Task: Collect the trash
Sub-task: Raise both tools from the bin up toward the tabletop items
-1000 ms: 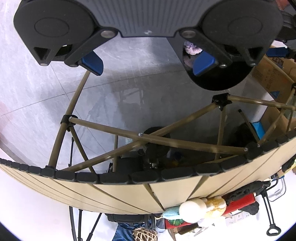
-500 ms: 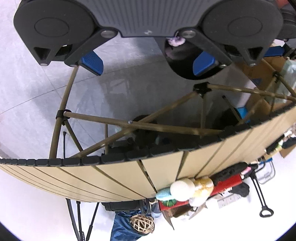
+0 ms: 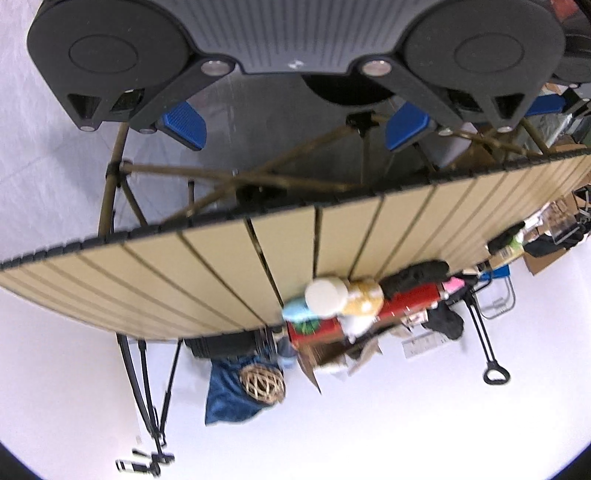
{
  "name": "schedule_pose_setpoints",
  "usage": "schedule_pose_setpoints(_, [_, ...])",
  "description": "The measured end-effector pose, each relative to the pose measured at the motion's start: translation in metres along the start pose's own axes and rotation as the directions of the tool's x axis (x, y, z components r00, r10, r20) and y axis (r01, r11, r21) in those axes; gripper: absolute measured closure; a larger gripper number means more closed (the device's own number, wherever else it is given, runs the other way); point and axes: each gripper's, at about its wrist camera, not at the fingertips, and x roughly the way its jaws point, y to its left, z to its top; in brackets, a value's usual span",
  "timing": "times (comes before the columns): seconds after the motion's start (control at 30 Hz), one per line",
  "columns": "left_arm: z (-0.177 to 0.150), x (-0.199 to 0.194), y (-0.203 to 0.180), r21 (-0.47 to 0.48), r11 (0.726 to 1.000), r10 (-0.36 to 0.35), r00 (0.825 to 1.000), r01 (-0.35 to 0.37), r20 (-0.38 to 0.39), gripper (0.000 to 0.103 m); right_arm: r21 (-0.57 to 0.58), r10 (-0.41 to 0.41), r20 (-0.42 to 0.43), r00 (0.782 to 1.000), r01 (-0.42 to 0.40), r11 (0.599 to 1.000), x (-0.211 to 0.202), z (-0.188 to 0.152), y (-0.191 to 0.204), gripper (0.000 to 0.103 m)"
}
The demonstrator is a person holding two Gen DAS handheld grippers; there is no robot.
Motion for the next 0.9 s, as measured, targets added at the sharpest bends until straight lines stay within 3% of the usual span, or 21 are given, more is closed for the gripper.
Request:
schedule_pose_setpoints(0.4, [0.044,-0.017,0.01,-0.052,0.998,0.035,0.988,-0.027,0.15,0.0,-0.039,0.023,0.128,0.992,-0.018,0.999,-0.012,0.035,0.012,0.0])
schedule_pose_setpoints(0.9, [0.101,0.004,0.027,-0.175,0.983,0.099,0.967,-0.058,0.235,0.0,-0.019,0.07,0.287,0.955,-0.068,0.998,0.0,0.087,0.03,0.0])
